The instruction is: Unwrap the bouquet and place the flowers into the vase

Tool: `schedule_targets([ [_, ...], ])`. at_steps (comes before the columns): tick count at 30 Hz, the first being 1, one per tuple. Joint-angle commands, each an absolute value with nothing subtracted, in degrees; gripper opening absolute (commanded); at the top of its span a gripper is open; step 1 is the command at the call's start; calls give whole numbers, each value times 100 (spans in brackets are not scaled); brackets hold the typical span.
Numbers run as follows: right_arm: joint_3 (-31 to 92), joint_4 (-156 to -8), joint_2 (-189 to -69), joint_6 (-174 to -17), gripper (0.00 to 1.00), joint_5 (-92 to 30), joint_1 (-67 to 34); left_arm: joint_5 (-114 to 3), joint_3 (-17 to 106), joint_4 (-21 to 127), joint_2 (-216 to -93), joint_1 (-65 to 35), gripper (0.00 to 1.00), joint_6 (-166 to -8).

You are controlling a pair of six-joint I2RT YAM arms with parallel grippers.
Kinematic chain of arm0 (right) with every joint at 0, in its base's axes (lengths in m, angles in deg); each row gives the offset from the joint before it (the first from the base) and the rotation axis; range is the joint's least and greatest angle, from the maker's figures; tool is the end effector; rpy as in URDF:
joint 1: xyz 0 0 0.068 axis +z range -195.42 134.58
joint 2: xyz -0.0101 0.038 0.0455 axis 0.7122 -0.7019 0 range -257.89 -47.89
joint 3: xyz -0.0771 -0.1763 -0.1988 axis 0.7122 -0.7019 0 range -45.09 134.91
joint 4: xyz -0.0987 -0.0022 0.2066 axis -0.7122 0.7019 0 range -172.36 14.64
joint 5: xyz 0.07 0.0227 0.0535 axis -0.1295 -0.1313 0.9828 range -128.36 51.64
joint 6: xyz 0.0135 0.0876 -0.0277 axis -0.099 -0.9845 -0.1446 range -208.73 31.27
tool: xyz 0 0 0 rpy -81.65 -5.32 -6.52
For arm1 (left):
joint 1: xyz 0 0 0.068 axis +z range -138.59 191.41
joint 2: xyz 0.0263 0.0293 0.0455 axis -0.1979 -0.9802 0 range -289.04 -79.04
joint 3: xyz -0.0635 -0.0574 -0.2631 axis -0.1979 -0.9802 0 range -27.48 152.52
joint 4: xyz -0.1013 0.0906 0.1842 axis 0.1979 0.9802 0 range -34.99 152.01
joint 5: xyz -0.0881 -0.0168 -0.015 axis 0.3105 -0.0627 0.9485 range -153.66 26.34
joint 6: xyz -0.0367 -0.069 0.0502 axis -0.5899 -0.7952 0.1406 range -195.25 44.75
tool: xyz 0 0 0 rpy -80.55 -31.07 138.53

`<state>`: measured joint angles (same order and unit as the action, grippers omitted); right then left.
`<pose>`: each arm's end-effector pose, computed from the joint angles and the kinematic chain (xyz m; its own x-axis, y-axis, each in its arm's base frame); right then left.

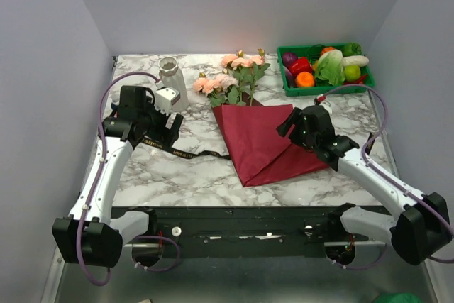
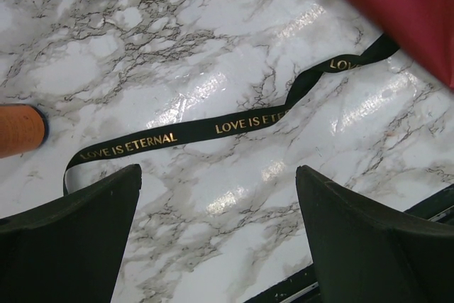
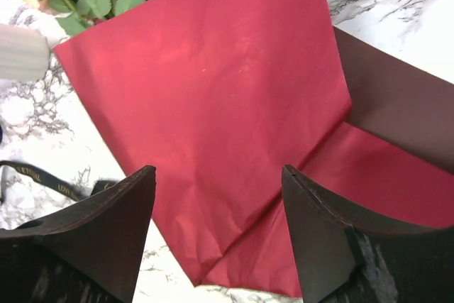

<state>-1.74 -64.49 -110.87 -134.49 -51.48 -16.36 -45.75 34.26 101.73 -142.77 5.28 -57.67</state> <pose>0.2187 0.0997 0.2436 -0.5972 0.4663 -0.6526 0.1609 0.8668 0.4720 0.2105 -0.0485 0.2911 -0.6205 0.3557 -0.6989 0.5149 0.8570 -0.0211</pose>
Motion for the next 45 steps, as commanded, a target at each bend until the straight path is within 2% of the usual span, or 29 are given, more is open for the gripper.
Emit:
schedule_targets([
  [1, -483, -7172, -11617, -13513, 75, -3897, -2150, -4528, 3721, 10282, -14180, 508, 99, -5715],
  [9, -1239, -6909, -11100, -13839, 76, -4363, -2177, -4994, 3984, 10195, -14215, 508, 99, -5811],
  [13, -1266, -7031, -11441, -13830, 76, -4529, -2177, -4977, 4353, 10230, -14434, 517, 99, -5917],
  [18, -1249, -7857, -11960, -13734, 71, -4548, -2195, -4986, 4600, 10317, -14469, 517, 99, -5987],
  [21, -1222, -8147, -12189, -13760, 63, -4565, -2195, -5056, 4661, 10353, -14470, 517, 99, -5996],
  [24, -1266, -8383, -12155, -13795, 50, -4574, -2195, -5126, 4723, 10344, -14461, 517, 99, -6022],
  [26, -1414, -8630, -12006, -13813, 35, -4495, -2195, -5135, 4749, 10353, -14461, 517, 99, -6022],
  [27, -1450, -8675, -11831, -13813, 27, -4469, -2195, -5144, 4749, 10344, -14469, 517, 99, -6040],
  [28, -1468, -8719, -11751, -13795, 6, -4434, -2195, -5153, 4758, 10344, -14470, 517, 99, -6040],
  [29, -1494, -8780, -11646, -13743, 1, -4390, -2186, -5162, 4776, 10344, -14478, 517, 99, -6057],
  [33, -1346, -8834, -11267, -13418, 1, -4354, -1853, -5197, 4846, 10353, -14461, 517, 99, -6101],
  [36, -943, -8720, -11258, -13068, 1, -4556, -1108, -5241, 4934, 10370, -14452, 517, 99, -6198],
  [41, -177, -8561, -11871, -12399, 1, -4707, 438, -5294, 4960, 10370, -14417, 517, 99, -6242],
  [45, 385, -8473, -12416, -11592, 1, -4697, 1267, -5329, 4908, 10406, -14373, 517, 99, -6154],
])
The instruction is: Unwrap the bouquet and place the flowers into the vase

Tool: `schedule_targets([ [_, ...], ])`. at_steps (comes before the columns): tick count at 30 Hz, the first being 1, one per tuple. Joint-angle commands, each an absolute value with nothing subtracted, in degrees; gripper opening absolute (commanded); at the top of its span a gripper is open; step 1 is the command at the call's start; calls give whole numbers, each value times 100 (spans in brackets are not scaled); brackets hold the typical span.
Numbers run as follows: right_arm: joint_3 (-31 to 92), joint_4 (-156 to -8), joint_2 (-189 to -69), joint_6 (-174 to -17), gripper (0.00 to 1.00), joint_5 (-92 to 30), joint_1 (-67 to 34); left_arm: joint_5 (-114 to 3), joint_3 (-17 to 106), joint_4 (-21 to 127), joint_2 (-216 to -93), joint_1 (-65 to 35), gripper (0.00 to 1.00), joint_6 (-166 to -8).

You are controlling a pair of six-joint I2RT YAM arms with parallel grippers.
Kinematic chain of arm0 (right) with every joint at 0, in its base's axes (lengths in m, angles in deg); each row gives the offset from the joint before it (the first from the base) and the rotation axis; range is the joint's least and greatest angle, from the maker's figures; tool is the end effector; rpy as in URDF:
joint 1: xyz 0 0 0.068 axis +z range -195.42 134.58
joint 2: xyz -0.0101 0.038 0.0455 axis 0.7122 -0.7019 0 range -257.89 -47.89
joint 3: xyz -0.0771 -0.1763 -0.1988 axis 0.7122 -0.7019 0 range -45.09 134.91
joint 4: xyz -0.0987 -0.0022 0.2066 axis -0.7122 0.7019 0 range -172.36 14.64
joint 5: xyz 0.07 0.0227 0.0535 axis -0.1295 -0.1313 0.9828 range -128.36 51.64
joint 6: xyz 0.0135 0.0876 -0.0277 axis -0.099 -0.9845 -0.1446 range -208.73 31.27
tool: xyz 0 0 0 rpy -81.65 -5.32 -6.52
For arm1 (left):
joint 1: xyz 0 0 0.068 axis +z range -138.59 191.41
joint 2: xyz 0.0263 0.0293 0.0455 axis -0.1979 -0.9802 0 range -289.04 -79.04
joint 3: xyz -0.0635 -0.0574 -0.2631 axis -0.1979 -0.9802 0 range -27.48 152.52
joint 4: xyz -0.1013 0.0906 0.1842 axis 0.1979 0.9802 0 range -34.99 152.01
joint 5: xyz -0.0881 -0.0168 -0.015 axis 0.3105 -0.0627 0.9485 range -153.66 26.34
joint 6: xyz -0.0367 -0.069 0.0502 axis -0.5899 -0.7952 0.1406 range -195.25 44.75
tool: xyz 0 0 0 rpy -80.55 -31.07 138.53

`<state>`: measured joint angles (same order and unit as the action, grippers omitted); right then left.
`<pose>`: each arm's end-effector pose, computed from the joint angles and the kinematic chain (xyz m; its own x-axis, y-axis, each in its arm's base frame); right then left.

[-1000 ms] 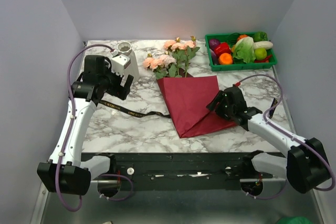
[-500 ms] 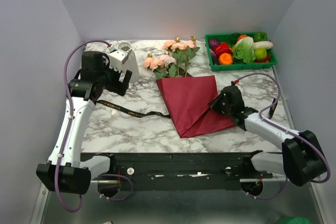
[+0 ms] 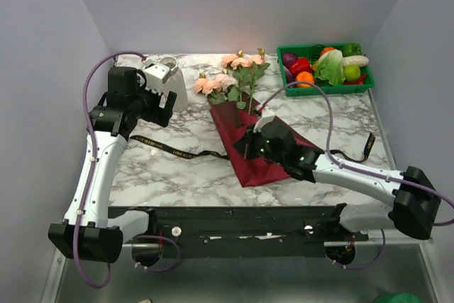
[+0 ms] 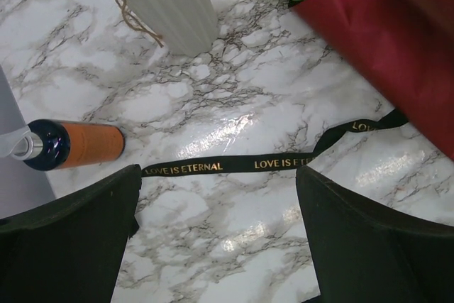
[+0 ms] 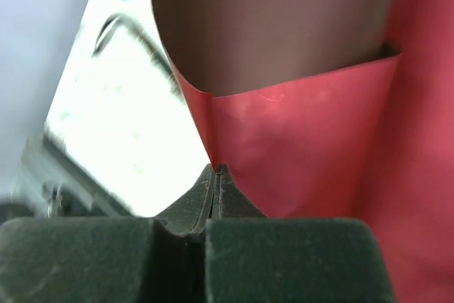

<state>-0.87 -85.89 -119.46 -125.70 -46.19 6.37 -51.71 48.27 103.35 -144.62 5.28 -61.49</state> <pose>0.1902 0.2230 0.2613 -0.6212 0.1740 -0.7641 -0.4102 0.7587 0.5062 0.2245 -0.0416 0.3573 -0.5334 0.2913 -0.7941 0.4050 0.9122 0.0626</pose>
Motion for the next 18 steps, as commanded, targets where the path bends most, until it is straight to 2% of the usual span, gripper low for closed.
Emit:
schedule_targets([
  [1, 491, -8473, -12549, -11502, 1, -4584, 1364, -5329, 4890, 10406, -14382, 517, 99, -6145],
  [7, 1633, -8298, -13726, -11229, 1, -3994, 1882, -5679, 5030, 10370, -14390, 517, 99, -6136],
  [10, 2222, -8052, -14253, -11264, 1, -4038, 2181, -6443, 5223, 10248, -14443, 526, 99, -6286],
  [11, 2345, -8016, -14351, -11281, 7, -3977, 2295, -6610, 5268, 10230, -14452, 561, 99, -6321],
  [12, 2442, -7964, -14447, -11281, 18, -3942, 2331, -6690, 5312, 10195, -14461, 596, 99, -6321],
  [13, 2626, -7902, -14518, -11299, 42, -3924, 2375, -6708, 5364, 10186, -14452, 622, 99, -6312],
  [15, 2759, -7744, -14615, -11290, 54, -3871, 2454, -6630, 5400, 10238, -14461, 658, 99, -6208],
  [16, 2855, -7683, -14607, -11282, 64, -3862, 2454, -6464, 5426, 10273, -14496, 658, 99, -6172],
  [18, 2926, -7481, -14370, -11203, 70, -3871, 2454, -6166, 5470, 10448, -14557, 658, 99, -6102],
])
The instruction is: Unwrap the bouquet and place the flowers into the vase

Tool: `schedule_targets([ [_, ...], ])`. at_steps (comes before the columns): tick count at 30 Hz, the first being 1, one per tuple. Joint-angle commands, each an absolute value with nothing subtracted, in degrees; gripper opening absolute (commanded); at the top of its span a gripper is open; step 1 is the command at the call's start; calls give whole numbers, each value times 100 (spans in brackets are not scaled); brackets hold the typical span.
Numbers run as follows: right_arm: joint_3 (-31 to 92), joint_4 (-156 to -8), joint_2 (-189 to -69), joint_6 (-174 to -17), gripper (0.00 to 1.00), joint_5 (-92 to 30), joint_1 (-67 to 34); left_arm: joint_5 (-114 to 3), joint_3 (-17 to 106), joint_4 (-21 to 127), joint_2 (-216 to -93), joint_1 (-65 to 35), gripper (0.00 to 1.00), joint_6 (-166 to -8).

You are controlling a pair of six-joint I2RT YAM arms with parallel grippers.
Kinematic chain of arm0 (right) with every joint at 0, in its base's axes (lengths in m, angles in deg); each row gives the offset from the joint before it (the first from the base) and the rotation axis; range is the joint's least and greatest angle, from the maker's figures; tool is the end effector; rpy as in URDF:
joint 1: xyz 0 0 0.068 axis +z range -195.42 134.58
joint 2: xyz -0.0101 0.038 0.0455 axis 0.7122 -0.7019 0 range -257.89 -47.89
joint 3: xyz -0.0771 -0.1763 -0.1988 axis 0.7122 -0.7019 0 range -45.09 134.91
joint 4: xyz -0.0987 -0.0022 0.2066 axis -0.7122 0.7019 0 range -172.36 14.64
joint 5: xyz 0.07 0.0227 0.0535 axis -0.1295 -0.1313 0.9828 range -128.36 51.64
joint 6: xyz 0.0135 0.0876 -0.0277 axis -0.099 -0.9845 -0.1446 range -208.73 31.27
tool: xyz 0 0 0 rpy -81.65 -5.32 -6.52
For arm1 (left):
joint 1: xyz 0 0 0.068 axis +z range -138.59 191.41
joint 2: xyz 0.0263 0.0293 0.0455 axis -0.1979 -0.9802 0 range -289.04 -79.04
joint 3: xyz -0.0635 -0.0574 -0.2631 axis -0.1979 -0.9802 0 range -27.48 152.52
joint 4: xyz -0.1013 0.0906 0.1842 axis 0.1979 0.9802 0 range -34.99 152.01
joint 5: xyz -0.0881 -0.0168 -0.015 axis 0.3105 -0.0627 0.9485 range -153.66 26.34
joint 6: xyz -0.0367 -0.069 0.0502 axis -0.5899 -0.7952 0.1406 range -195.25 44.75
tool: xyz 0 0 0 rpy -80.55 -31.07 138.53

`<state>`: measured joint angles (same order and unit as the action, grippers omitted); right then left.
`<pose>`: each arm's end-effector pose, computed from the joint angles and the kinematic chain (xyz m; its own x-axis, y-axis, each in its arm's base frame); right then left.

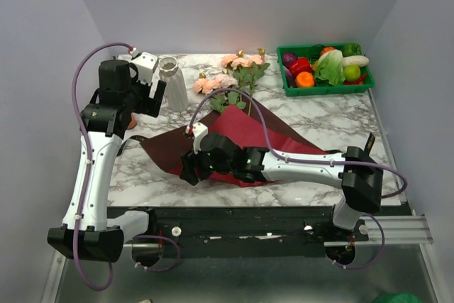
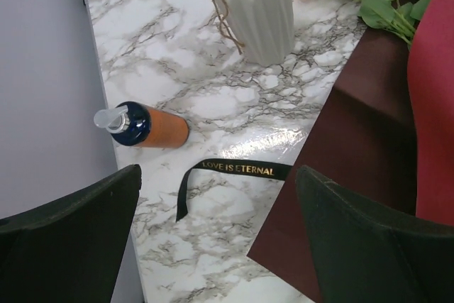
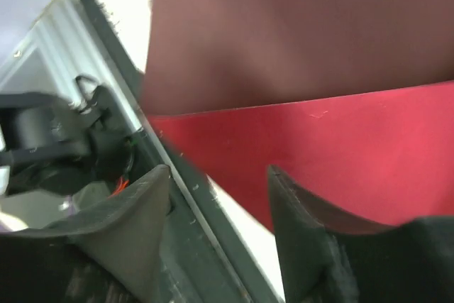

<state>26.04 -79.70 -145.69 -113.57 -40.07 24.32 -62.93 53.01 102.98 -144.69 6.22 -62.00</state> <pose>0.1439 0.3822 0.2612 -0.5439 -0.2612 -0.7974 -0.7716 0.5293 0.3529 0.2279 -0.0218 0.3833 -0.5066 0.2761 -0.8168 0.2233 0.9570 0.1850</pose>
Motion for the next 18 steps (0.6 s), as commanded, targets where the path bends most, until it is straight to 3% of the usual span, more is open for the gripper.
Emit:
schedule_targets([
  [1, 2909, -7410, -14187, -11063, 73, -3923, 2454, -6033, 5479, 10484, -14584, 658, 99, -6023],
  [4, 2611, -7287, -13308, -10869, 77, -4039, 2245, -5576, 5575, 10572, -14724, 658, 99, -5891],
  [10, 1951, -7190, -12042, -10851, 78, -3037, 471, -3476, 5796, 11038, -15416, 518, 99, -5575],
  [18, 2012, -6865, -11873, -10780, 77, -2052, -1262, -3070, 4899, 10179, -16797, -299, 97, -5311],
])
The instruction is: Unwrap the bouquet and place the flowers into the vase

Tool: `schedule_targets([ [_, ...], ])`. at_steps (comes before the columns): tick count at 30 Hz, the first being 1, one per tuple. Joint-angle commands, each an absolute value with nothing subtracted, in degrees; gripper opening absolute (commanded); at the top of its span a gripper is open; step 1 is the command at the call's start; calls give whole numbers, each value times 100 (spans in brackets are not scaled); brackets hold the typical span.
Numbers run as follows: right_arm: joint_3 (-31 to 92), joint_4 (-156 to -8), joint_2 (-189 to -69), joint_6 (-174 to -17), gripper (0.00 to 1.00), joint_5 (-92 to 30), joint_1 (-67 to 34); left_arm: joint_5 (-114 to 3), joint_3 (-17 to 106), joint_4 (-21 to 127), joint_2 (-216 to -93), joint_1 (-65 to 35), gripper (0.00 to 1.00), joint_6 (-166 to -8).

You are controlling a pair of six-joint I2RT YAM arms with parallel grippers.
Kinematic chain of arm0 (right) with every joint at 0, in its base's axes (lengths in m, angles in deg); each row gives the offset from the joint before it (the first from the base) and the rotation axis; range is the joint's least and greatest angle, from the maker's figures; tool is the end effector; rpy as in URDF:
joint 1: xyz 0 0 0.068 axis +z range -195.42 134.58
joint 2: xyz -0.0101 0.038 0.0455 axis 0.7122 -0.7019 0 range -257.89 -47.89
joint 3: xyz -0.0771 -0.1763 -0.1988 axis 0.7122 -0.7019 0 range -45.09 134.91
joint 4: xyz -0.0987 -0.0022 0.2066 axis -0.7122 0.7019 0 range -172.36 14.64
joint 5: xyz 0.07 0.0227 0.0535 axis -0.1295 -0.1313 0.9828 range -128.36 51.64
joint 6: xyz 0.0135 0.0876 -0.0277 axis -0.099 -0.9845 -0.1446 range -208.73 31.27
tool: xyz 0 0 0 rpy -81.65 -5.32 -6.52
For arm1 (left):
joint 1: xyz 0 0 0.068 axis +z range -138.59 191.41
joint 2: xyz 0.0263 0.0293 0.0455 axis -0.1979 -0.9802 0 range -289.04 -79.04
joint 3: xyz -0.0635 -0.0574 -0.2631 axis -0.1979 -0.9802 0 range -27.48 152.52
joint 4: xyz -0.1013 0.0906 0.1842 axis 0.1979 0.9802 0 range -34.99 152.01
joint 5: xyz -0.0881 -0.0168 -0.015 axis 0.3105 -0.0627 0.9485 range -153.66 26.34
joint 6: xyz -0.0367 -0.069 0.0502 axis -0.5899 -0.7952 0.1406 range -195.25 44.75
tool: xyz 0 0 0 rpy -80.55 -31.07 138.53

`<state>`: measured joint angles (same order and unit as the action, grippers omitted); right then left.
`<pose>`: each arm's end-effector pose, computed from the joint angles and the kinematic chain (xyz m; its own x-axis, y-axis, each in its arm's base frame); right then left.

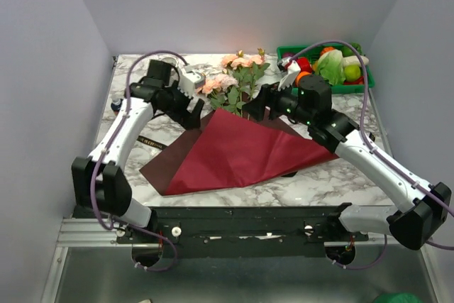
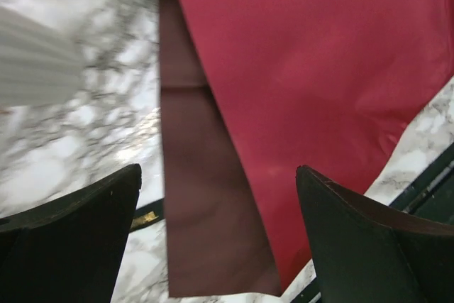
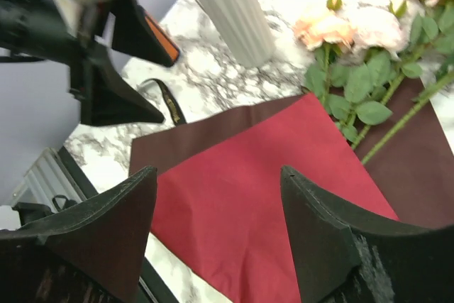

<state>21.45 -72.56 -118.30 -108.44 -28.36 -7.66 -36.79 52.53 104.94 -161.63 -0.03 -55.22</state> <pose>0.2249 0.1924 0.3748 -0.4241 0.0916 -0.9010 -0.6303 0.6845 0.3662 0.2749 -0.0943 0.3119 -0.5777 0.4286 -0.6947 0.6860 0.7162 -0.1286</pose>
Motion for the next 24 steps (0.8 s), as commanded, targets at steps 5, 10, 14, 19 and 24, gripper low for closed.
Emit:
schedule_targets([
  [5, 1881, -6873, -11873, -10842, 75, -1701, -1816, -2956, 5065, 9931, -17833, -476, 87, -5249],
  [10, 1810, -6944, -11935, -10877, 74, -1612, -1993, -3008, 5364, 9773, -18599, -643, 84, -5240],
  [14, 1731, -7128, -11987, -10974, 72, -1349, -2081, -3333, 5584, 9430, -19065, -669, 84, -5398],
  [19, 1521, -7365, -12031, -11123, 71, -1164, -2125, -3692, 5663, 9035, -19259, -661, 84, -5539],
  [24, 1397, -7559, -12075, -11211, 70, -1093, -2186, -3660, 5602, 8971, -19119, -582, 84, -5548],
])
